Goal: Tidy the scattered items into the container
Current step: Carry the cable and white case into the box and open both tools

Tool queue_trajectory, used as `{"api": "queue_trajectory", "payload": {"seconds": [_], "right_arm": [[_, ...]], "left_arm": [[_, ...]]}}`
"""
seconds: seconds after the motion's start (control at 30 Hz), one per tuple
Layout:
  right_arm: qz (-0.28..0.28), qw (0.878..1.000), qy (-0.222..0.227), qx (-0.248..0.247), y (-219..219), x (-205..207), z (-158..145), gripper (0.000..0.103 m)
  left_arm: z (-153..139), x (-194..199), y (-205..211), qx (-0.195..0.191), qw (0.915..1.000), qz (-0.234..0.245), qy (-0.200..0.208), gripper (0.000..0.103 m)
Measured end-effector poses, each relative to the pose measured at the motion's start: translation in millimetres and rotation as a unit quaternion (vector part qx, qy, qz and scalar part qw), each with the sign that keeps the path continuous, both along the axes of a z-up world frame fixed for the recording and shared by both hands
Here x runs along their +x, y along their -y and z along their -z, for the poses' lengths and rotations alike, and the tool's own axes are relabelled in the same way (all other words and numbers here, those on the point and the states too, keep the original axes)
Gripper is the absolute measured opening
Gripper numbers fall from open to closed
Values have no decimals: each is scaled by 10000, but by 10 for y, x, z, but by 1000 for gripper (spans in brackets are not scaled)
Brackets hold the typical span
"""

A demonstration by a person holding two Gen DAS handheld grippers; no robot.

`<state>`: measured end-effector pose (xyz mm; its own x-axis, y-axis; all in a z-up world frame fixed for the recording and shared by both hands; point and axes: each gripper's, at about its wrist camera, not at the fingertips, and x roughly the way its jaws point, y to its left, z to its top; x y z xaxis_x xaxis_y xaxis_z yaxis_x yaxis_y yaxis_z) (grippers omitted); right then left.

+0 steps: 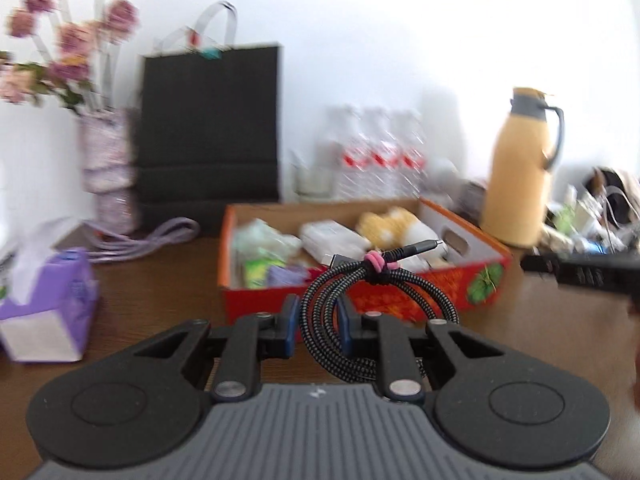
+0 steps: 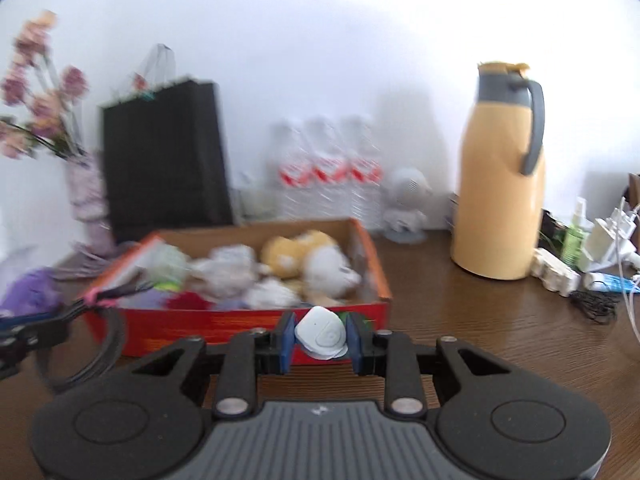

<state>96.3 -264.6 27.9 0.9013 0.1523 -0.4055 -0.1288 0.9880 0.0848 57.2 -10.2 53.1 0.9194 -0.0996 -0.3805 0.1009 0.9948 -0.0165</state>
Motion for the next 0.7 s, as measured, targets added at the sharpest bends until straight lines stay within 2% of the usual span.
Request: {"api": "queue_trajectory", "payload": {"seconds": [0.13, 0.23, 0.5, 0.7], "right_arm": [[-366, 9988, 319, 9, -244, -390, -54, 26], [-394, 9984, 397, 3, -350, -629, -139, 26], [-405, 9960, 789, 54, -330, -1231, -260, 26], [-398, 9941, 1009, 27, -285, -1490, -297, 26]], "left_arm": [[-70, -356, -35, -204, 9984, -441, 295, 21], [-102, -613, -32, -286, 9962, -674, 477, 21], [-216, -1157, 42, -301, 9945, -638, 770, 21], [-171, -1309, 81, -319, 9944, -601, 807, 21]]}}
